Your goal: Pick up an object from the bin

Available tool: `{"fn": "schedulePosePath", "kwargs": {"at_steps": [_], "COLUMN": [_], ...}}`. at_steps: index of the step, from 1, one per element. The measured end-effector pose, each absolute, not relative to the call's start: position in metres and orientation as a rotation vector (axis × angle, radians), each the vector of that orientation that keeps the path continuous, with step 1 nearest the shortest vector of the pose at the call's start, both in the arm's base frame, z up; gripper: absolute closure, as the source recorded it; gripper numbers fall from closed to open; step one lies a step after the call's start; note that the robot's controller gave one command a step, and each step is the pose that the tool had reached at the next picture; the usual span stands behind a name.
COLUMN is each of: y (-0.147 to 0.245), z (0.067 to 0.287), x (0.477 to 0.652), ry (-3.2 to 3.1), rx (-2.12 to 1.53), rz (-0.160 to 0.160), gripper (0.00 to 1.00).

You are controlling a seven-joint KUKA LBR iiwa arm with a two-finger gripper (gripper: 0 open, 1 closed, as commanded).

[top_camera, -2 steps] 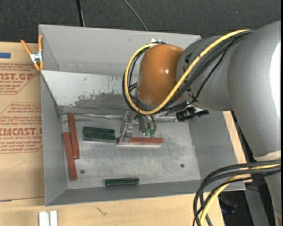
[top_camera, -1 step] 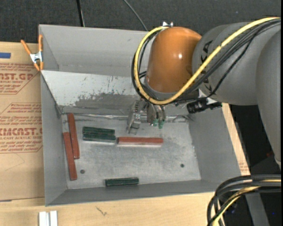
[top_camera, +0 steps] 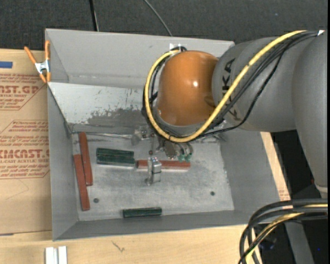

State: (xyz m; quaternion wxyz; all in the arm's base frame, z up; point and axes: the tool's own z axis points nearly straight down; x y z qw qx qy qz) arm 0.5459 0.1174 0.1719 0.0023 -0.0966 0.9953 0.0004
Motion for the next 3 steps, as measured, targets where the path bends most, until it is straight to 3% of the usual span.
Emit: {"fn": "schedulePosePath", "kwargs": {"at_steps": [1, 2, 3], "y": [0.129, 0.119, 0.157], "z": [0.122, 0.100, 0.072], "x": [0.538, 0.570, 0.568], "ry": [3.081, 3.071, 3.067], "rx": [-0.607, -0.621, -0.661], "rz": [0.002, 0.002, 0.004], "gripper": [0.00, 0.00, 1.00]}}
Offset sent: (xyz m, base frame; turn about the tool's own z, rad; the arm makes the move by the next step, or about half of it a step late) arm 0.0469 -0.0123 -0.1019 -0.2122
